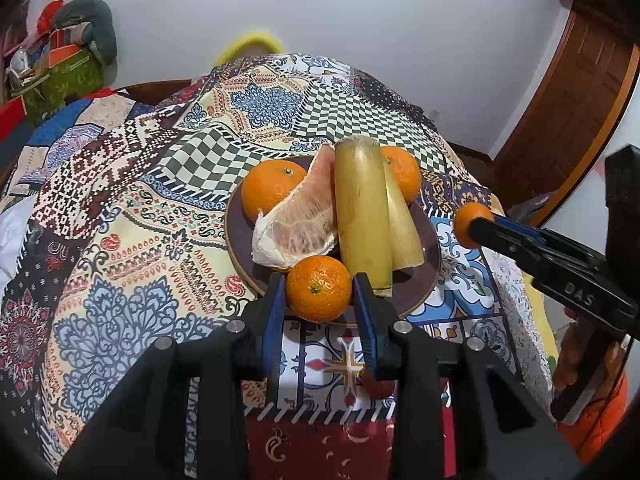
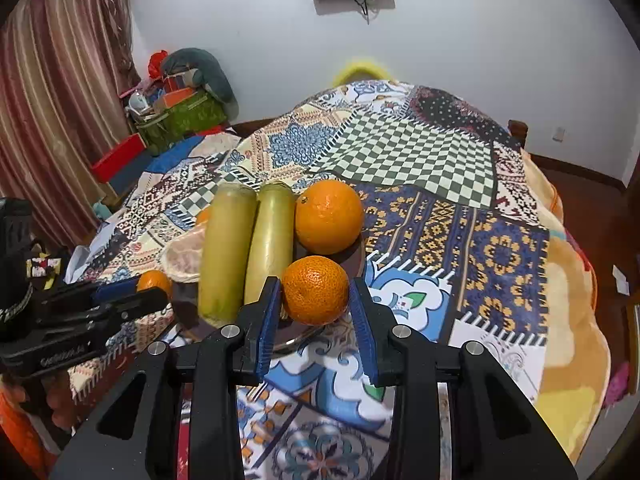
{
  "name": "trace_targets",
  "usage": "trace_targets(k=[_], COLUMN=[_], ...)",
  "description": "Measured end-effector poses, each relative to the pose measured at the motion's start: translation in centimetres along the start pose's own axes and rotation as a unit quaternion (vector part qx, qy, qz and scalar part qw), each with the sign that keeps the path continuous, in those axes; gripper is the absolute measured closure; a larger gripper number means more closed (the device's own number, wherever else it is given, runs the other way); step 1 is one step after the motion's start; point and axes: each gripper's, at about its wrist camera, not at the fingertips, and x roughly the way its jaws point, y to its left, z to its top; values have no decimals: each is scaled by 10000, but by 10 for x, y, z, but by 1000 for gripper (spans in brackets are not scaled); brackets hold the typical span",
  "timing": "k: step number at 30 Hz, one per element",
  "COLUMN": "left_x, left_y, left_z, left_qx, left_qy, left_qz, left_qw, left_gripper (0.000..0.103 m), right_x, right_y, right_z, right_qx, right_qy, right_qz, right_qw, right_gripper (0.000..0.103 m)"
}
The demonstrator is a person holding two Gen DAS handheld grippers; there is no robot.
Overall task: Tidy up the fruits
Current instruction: 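Carry both small mandarins onto the plate and open both tools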
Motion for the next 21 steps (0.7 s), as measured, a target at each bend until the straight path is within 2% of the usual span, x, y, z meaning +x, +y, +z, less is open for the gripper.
trace_targets(k=[10,21], left_x=[23,22], left_y=[0,-1], left_z=[-3,0], left_qx=[48,94], left_qy=[197,146], left_qz=[-24,-18], left_qw=[9998,9998], left_gripper=[69,69], right_x=[31,34], right_y=[-4,-2], right_z=[1,2], right_qx=[-50,-155], right_qy=[271,313], right_qz=[-82,-135], right_qw=[9996,9993], right_gripper=[71,70])
